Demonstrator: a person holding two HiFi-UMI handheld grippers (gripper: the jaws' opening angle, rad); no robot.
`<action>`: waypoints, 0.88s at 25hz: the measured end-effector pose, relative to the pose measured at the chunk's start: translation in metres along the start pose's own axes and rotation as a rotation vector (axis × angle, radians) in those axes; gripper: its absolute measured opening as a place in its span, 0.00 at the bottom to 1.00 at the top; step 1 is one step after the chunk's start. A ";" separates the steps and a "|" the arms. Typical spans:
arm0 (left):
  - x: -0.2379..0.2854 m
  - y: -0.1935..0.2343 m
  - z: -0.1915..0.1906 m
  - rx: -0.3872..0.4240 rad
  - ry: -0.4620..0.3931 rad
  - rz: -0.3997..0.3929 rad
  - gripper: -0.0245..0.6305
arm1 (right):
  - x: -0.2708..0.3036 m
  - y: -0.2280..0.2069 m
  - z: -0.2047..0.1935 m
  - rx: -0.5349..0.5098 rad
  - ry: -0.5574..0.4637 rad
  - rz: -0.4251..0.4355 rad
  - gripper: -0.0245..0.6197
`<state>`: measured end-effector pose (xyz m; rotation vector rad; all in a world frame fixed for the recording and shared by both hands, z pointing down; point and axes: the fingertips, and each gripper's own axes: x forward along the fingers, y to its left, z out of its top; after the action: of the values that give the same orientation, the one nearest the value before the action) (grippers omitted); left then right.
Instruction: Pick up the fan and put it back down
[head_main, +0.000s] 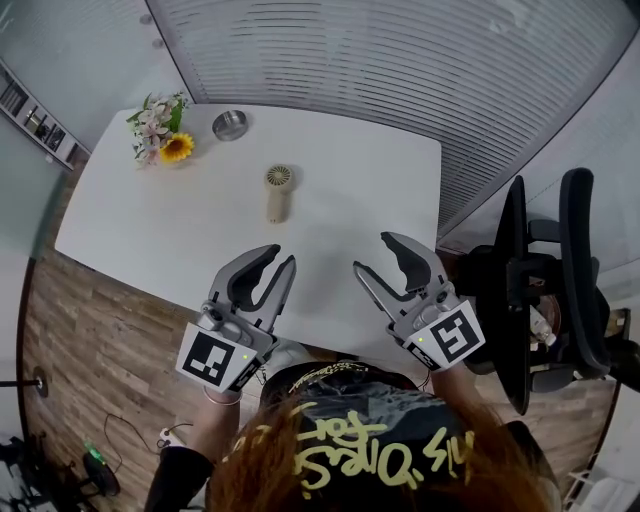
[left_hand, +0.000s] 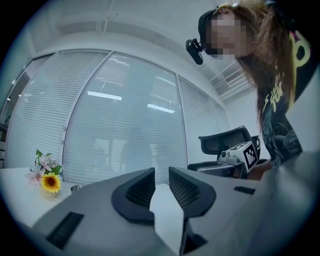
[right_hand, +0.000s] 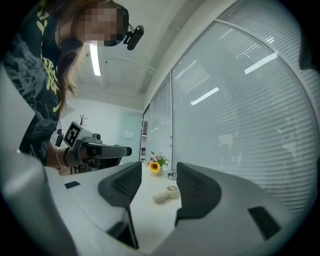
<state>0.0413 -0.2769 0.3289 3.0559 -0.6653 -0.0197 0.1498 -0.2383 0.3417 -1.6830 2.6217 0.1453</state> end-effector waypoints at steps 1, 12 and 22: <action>0.001 -0.001 -0.001 -0.002 0.000 0.000 0.15 | -0.001 -0.001 0.000 0.002 -0.002 -0.001 0.36; 0.003 -0.002 -0.007 -0.025 0.004 0.005 0.15 | 0.000 0.003 0.001 0.028 -0.015 0.024 0.08; 0.006 -0.006 -0.010 -0.023 0.008 0.005 0.15 | -0.009 -0.001 0.004 0.069 -0.048 0.037 0.04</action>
<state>0.0496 -0.2734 0.3384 3.0308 -0.6682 -0.0145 0.1541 -0.2299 0.3380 -1.5903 2.5920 0.0938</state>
